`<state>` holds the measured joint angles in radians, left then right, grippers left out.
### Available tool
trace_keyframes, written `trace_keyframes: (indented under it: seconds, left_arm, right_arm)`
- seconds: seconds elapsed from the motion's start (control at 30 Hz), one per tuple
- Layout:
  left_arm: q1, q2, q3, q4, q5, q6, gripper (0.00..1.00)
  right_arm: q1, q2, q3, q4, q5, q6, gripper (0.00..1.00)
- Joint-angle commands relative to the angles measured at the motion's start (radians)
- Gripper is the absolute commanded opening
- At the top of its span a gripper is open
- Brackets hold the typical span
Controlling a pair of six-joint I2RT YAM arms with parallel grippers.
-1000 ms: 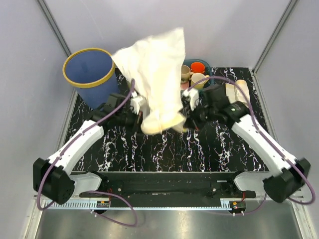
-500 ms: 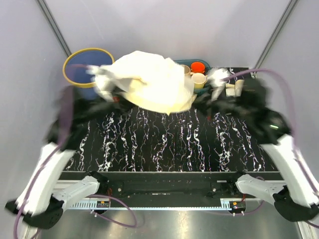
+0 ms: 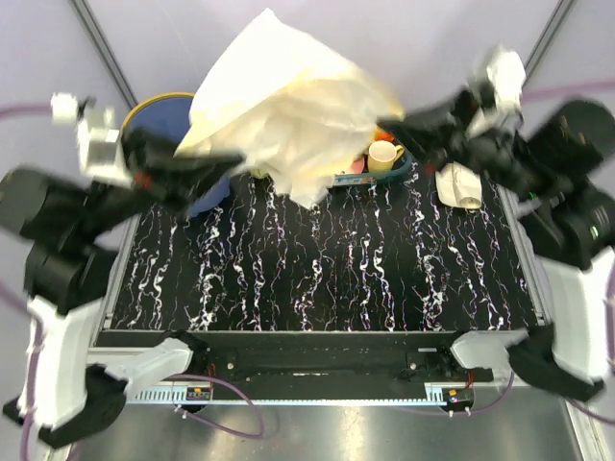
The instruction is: Put the trash bags into the trash bin
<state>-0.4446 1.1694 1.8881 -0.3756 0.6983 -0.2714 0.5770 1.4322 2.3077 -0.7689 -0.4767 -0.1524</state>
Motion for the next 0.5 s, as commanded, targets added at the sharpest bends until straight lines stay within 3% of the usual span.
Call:
trace_keyframes:
  seconds: [0.0, 0.07, 0.1, 0.17, 0.2, 0.23, 0.3, 0.33, 0.37, 0.4, 0.47]
  left_arm:
    - [-0.057, 0.005, -0.510, -0.314, -0.047, 0.052, 0.00]
    - [-0.078, 0.055, -0.680, -0.383, 0.047, 0.113, 0.00]
    - [-0.083, 0.040, -0.783, -0.385, 0.062, 0.112, 0.00]
    - [-0.095, -0.034, -0.744, -0.378, 0.124, 0.148, 0.00]
    - [-0.098, -0.054, -0.607, -0.353, 0.174, 0.155, 0.00]
    - [-0.097, -0.066, -0.487, -0.336, 0.194, 0.152, 0.00]
    - [-0.083, -0.031, -0.245, -0.248, 0.216, 0.072, 0.00]
    - [-0.041, 0.039, 0.027, -0.208, 0.230, 0.023, 0.00]
    - [-0.011, 0.073, 0.122, -0.159, 0.234, -0.099, 0.00]
    - [0.018, 0.094, 0.191, -0.012, 0.222, -0.161, 0.00]
    - [0.063, 0.086, 0.142, 0.119, 0.131, -0.222, 0.00]
  right_arm:
    - [0.009, -0.142, -0.604, -0.039, -0.009, -0.029, 0.00]
    - [0.065, -0.192, -0.876, -0.113, -0.104, -0.004, 0.00]
    - [0.098, -0.206, -0.921, -0.130, -0.120, 0.010, 0.00]
    - [0.129, -0.259, -0.920, -0.129, -0.158, -0.002, 0.00]
    - [0.133, -0.265, -0.871, -0.121, -0.155, 0.002, 0.00]
    - [0.132, -0.238, -0.796, -0.124, -0.152, 0.005, 0.00]
    - [0.132, -0.167, -0.447, -0.145, -0.128, 0.029, 0.00]
    - [0.130, -0.083, -0.189, -0.147, -0.050, 0.034, 0.00]
    - [0.130, -0.043, -0.069, -0.142, -0.004, 0.028, 0.00]
    - [0.129, -0.008, 0.031, -0.141, 0.047, -0.008, 0.00]
    - [0.126, 0.045, 0.116, -0.086, 0.205, -0.038, 0.00]
